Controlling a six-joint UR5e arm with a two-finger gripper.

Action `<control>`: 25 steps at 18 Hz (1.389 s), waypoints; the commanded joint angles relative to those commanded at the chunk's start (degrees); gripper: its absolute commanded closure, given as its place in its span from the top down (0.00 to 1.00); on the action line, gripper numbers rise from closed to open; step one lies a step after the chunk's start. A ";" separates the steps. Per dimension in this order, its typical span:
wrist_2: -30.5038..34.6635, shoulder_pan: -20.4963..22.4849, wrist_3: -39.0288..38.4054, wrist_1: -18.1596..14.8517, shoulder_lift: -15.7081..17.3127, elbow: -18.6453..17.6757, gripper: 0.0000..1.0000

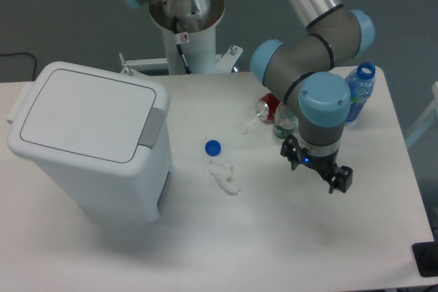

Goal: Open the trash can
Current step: 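Move the gripper from beside the bottles toward the trash can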

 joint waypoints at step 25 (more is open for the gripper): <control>-15.62 -4.39 -18.96 2.55 6.23 -4.39 0.88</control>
